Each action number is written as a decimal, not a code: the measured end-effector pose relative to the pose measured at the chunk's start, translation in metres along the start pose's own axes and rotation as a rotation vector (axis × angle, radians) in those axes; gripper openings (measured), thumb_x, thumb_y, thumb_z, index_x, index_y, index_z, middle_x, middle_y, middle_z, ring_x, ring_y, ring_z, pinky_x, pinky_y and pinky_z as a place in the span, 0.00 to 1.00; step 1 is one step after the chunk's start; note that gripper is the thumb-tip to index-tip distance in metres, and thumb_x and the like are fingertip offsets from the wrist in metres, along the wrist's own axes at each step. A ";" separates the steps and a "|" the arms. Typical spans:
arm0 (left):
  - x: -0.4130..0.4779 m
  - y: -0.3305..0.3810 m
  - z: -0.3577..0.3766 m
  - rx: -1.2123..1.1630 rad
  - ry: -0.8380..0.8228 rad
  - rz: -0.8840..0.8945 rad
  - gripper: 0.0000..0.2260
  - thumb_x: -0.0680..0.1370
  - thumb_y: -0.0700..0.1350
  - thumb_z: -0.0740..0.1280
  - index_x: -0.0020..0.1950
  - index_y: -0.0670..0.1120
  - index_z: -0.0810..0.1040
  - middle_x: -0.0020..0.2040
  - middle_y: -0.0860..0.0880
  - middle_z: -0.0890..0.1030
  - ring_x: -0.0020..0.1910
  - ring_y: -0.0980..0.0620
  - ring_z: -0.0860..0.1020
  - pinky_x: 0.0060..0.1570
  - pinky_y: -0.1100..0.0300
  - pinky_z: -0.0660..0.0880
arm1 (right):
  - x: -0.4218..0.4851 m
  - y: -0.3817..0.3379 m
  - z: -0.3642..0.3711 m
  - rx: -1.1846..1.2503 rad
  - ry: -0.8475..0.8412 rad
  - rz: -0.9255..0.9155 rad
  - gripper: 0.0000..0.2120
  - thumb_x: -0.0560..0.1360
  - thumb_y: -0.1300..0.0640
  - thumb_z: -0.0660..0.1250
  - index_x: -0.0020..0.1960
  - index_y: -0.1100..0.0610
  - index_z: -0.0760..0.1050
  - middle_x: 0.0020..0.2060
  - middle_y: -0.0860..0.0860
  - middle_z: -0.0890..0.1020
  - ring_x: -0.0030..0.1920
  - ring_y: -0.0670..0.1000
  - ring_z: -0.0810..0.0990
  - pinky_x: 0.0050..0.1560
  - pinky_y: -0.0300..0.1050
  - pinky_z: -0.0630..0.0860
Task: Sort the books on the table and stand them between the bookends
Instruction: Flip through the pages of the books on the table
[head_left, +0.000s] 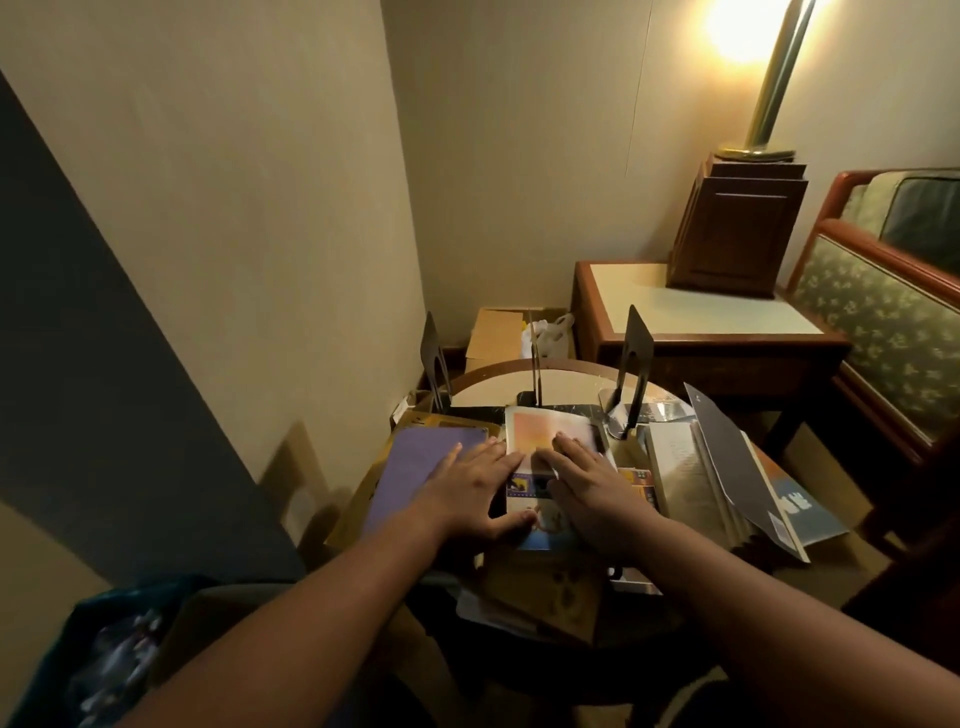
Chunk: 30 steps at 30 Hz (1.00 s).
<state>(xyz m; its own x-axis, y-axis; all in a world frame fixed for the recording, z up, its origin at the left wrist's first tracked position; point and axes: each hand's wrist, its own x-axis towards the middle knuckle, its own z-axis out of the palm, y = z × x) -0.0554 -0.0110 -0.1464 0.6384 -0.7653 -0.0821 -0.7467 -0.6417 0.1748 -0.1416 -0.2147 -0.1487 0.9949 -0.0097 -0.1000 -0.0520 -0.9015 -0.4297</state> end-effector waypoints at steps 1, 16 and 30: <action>0.000 -0.001 0.000 -0.015 0.014 -0.002 0.39 0.75 0.71 0.53 0.80 0.53 0.49 0.81 0.49 0.53 0.80 0.50 0.49 0.76 0.44 0.44 | 0.004 0.000 -0.004 0.001 -0.019 0.000 0.25 0.84 0.43 0.50 0.80 0.41 0.50 0.81 0.47 0.46 0.80 0.53 0.41 0.77 0.55 0.46; -0.003 -0.003 -0.005 -0.045 0.135 -0.245 0.27 0.81 0.58 0.59 0.78 0.52 0.60 0.81 0.48 0.53 0.79 0.45 0.50 0.75 0.39 0.48 | 0.002 -0.062 -0.040 0.039 0.091 -0.005 0.35 0.74 0.38 0.69 0.75 0.50 0.63 0.71 0.51 0.70 0.67 0.54 0.72 0.62 0.51 0.76; -0.002 -0.001 -0.011 -0.031 0.007 -0.257 0.31 0.78 0.65 0.59 0.78 0.56 0.58 0.81 0.48 0.48 0.79 0.44 0.47 0.74 0.37 0.44 | -0.027 -0.028 -0.121 0.129 0.239 0.041 0.25 0.74 0.62 0.72 0.69 0.54 0.72 0.56 0.53 0.82 0.54 0.53 0.84 0.36 0.35 0.80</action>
<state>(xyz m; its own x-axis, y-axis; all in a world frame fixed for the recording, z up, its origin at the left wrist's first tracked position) -0.0537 -0.0086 -0.1359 0.8081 -0.5766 -0.1207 -0.5535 -0.8133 0.1794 -0.1569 -0.2411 -0.0254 0.9830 -0.1609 0.0888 -0.0878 -0.8356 -0.5422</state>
